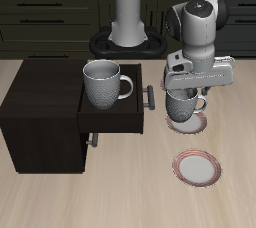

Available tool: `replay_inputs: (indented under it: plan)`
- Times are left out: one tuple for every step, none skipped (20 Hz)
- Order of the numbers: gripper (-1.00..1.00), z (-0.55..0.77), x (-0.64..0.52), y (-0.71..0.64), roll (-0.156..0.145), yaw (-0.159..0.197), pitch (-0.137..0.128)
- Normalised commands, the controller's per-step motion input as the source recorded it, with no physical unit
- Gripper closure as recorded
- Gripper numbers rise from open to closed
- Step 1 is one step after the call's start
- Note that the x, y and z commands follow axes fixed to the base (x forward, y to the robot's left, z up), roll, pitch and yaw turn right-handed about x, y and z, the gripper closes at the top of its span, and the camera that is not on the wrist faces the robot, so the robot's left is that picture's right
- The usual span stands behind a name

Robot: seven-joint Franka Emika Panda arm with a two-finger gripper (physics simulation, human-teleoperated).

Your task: Place the porcelain mug that is on the plate onto the middle plate relative to the robot

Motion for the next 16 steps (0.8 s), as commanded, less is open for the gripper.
replay_inputs:
  plan:
    - [1.00, -0.39, 0.14, -0.03, 0.008, -0.109, 0.204]
    - [1.00, -0.25, 0.00, 0.14, 0.007, -0.004, 0.013]
    - [1.00, -0.59, 0.07, 0.19, 0.059, 0.072, 0.028]
    - [1.00, -0.36, 0.01, 0.30, 0.078, -0.054, 0.112]
    - [1.00, -0.33, -0.03, 0.30, 0.095, 0.139, -0.022]
    - [1.00, -0.46, 0.07, 0.12, 0.025, -0.132, 0.198]
    - [1.00, -0.36, -0.16, 0.31, 0.059, -0.028, 0.085]
    - [1.00, -0.58, -0.19, 0.45, 0.033, 0.083, 0.004]
    - [1.00, -0.24, -0.08, 0.21, 0.051, -0.040, 0.109]
    - [1.00, -0.21, 0.06, 0.07, -0.007, 0.030, 0.017]
    - [1.00, -0.06, -0.03, -0.05, -0.102, 0.009, 0.003]
    - [-1.00, -0.22, -0.01, 0.17, 0.129, 0.002, 0.134]
    - [-1.00, -0.09, 0.08, -0.21, -0.119, -0.037, -0.051]
    - [-1.00, -0.04, 0.05, -0.11, -0.034, -0.012, 0.038]
    - [-1.00, 0.01, 0.07, -0.12, -0.025, -0.097, 0.060]
    - [-1.00, 0.20, -0.14, 0.02, 0.020, 0.058, -0.065]
